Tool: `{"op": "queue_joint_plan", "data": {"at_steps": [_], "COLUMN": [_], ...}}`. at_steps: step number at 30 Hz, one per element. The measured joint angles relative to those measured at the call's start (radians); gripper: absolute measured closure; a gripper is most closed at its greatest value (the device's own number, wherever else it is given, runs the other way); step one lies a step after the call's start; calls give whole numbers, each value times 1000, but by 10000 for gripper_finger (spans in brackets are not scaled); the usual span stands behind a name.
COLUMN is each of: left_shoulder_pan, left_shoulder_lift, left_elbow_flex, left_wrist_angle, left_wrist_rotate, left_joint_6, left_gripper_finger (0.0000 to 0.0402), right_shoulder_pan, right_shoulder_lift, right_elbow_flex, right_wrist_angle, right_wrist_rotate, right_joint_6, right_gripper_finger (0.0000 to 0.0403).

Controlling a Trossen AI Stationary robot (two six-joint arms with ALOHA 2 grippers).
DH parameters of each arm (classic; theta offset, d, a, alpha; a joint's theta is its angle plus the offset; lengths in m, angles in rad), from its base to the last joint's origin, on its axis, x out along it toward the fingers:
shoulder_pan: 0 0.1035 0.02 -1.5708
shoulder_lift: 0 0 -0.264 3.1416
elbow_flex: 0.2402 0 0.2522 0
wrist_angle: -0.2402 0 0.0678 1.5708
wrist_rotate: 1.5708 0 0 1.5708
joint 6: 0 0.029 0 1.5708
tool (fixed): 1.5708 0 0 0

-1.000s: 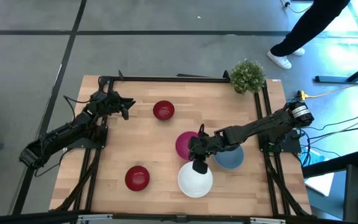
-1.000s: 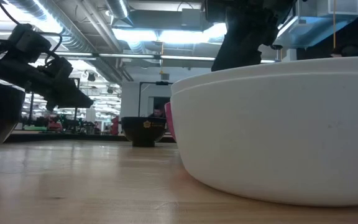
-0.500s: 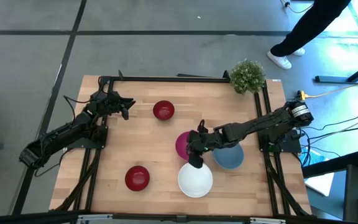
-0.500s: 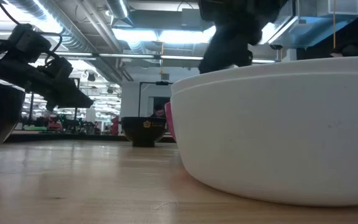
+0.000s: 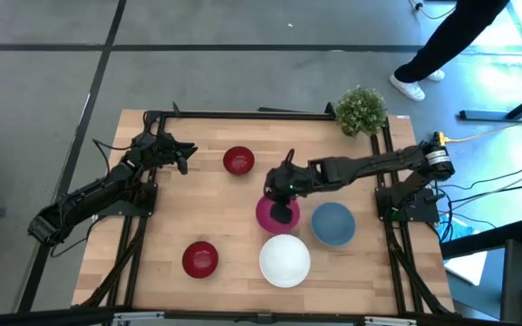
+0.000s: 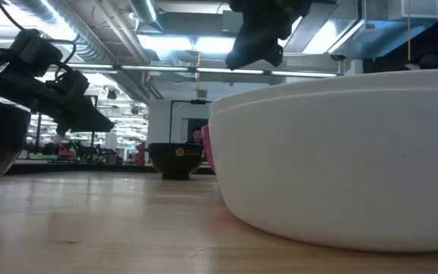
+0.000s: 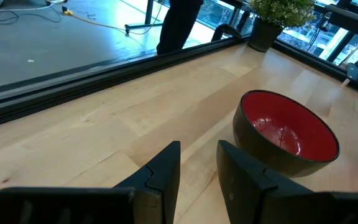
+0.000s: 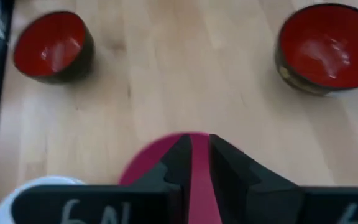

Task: Nest bowls inside each other
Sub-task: Stack the pink bowl on the white bowl

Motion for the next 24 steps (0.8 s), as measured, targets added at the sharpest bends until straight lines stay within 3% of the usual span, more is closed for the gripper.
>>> {"op": "queue_joint_plan", "data": {"at_steps": [12,24], "left_shoulder_pan": [0,0], "left_shoulder_lift": [0,0], "left_elbow_flex": [0,0], "left_wrist_angle": [0,0], "left_wrist_rotate": [0,0], "left_joint_6": [-19,-19], "left_gripper_finger": [302,302], "right_shoulder_pan": [-48,-46], "right_shoulder_lift": [-95,-281], "right_elbow_flex": [-3,-272], "right_wrist_angle": [-100,28], "right_wrist_rotate": [-16,-19], "right_joint_6": [-77,38], "right_gripper_finger": [347,347]}}
